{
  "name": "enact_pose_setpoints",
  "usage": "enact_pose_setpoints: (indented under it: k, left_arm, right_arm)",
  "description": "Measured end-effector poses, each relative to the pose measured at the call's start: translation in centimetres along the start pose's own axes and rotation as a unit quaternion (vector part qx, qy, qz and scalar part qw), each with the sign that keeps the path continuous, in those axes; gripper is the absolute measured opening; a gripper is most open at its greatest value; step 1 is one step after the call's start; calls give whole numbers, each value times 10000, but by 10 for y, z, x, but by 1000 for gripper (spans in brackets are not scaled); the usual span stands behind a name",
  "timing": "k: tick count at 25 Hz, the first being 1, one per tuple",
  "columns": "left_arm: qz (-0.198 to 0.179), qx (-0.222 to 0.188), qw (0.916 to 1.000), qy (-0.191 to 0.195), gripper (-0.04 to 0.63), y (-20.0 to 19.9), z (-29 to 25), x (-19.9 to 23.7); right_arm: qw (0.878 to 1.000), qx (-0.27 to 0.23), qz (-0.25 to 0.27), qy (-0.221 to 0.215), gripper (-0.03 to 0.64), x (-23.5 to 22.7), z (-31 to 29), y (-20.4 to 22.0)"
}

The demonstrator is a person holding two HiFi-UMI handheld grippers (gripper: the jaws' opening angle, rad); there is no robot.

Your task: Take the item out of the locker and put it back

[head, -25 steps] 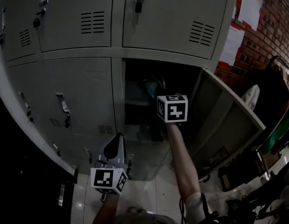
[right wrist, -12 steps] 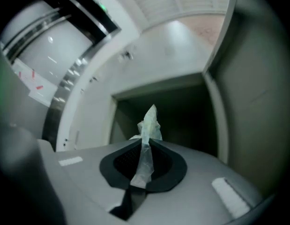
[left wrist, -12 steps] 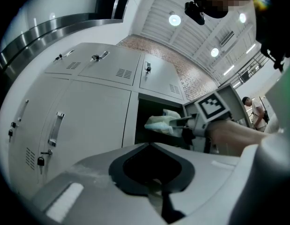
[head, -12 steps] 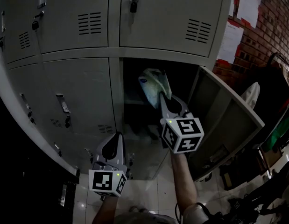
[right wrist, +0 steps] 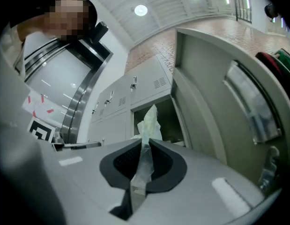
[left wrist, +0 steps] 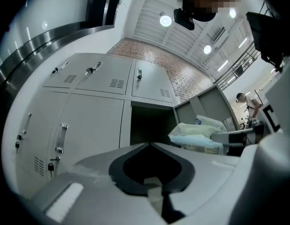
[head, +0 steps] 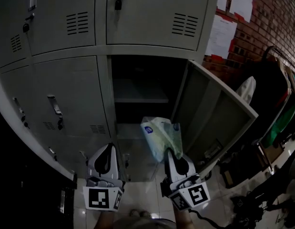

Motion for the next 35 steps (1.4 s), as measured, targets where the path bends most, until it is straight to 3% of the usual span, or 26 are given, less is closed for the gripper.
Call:
enact_pose_setpoints:
  k: [6,24,31,35]
  left_arm:
    - [47,-2,9998,170,5,-3,3,-16]
    - [43,-56,10000,67,5,-10,0,-15]
    - [72,-48,9999,51,5,-10,-8,-9]
    - [62,-49,9999,80,5,-9,-13,-7]
  right_arm:
    - [9999,-34,115,27,12,-1,10,-8]
    - [9999,-12,-103,-114,12,-2,7,-14]
    - [9987,-124,318,-387,12,1,-57,-60]
    - [9977,282,541,-281,12,-12,-131,-70]
Point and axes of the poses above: the fingertips, and each gripper's own axes: z backward along the fingers, x to its left, y out of its underside, the point moved 10 cm from there along z, backward along the fingers, and after that the axes turned 14 degrees about -z, right-handed, at the moved point
